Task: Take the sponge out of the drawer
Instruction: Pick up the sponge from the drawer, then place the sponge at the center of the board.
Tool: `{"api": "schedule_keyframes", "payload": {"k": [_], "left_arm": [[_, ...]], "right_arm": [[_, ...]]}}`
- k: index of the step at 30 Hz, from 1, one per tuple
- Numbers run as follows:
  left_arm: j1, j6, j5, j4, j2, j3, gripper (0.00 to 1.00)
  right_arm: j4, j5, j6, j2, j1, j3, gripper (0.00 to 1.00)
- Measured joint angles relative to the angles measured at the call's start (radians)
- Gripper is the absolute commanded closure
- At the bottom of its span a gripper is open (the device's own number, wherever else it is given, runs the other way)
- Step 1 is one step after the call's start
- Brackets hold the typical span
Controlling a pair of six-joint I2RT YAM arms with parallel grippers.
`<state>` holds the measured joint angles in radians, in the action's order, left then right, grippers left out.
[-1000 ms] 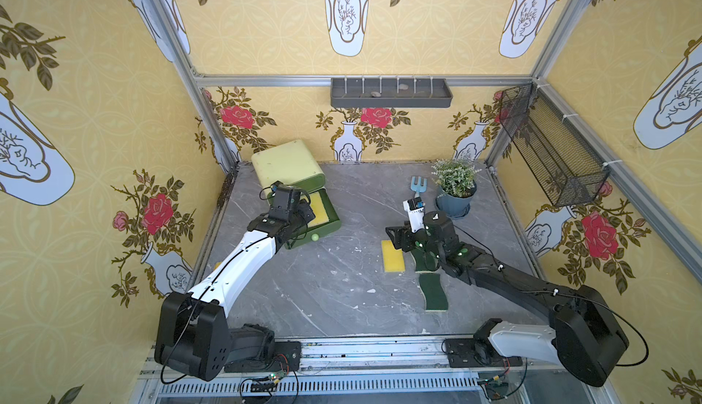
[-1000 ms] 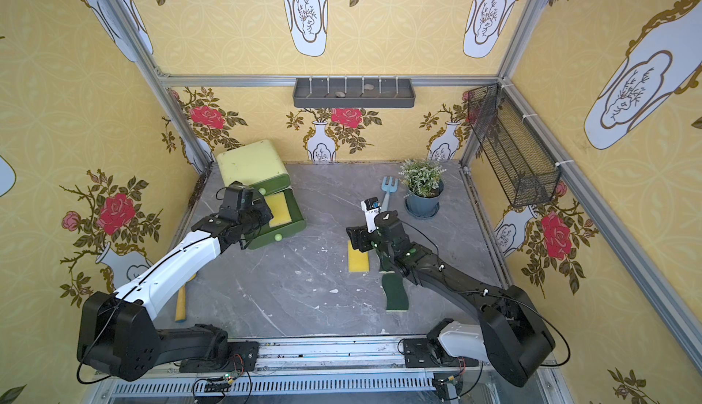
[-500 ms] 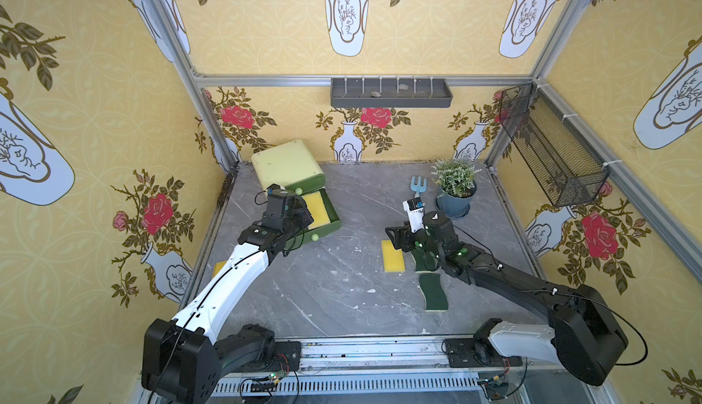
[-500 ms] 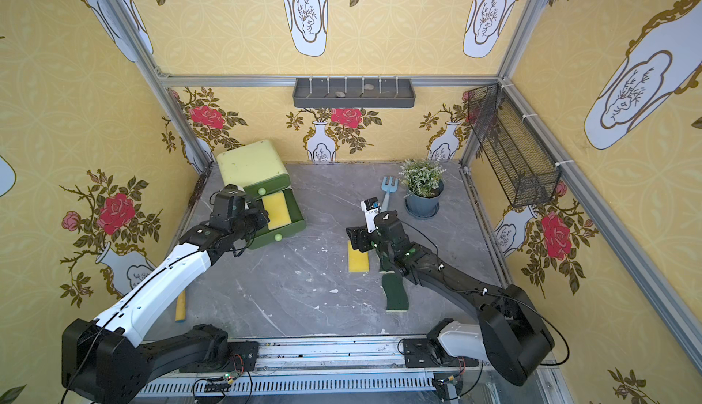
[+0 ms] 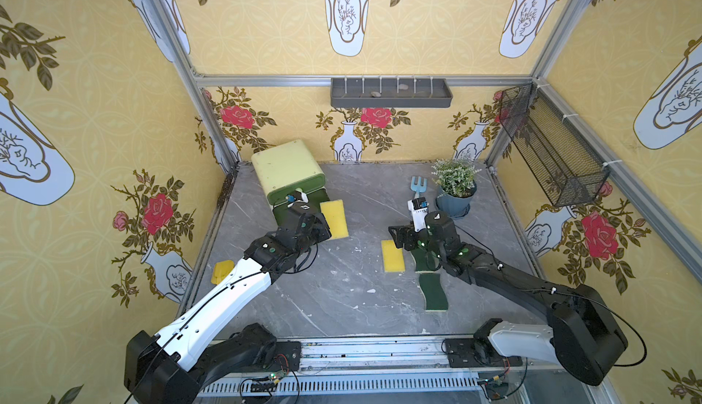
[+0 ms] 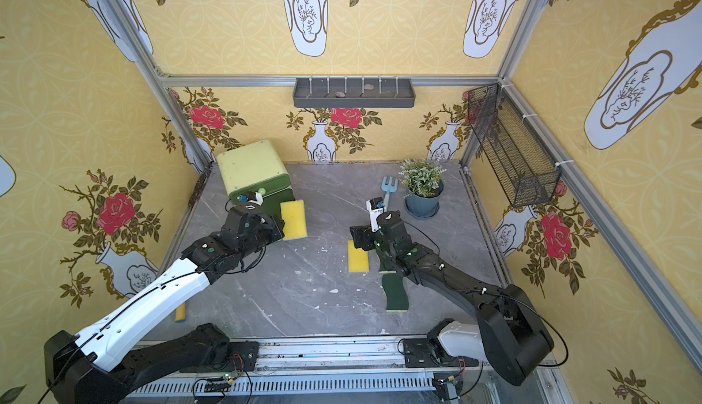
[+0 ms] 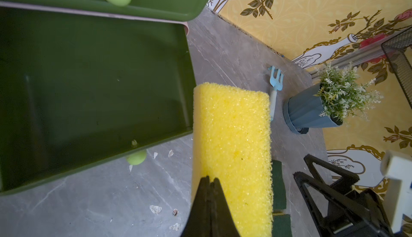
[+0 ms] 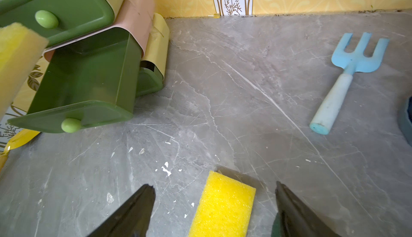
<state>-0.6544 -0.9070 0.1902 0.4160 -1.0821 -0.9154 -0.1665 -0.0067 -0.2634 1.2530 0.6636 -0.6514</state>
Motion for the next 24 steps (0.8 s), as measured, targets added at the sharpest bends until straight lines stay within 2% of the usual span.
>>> {"api": "schedule_keyframes", "payload": {"k": [11, 24], "left_arm": [[-0.251, -0.171, 0.085, -0.056, -0.05, 0.081, 1.0], [-0.501, -0.377, 0.16, -0.213, -0.232, 0.137, 1.0]], "right_arm": [[-0.03, 0.042, -0.046, -0.011, -0.075, 0.05, 0.11], [-0.061, 0.066, -0.073, 0.006, -0.122, 0.079, 0.11]]}}
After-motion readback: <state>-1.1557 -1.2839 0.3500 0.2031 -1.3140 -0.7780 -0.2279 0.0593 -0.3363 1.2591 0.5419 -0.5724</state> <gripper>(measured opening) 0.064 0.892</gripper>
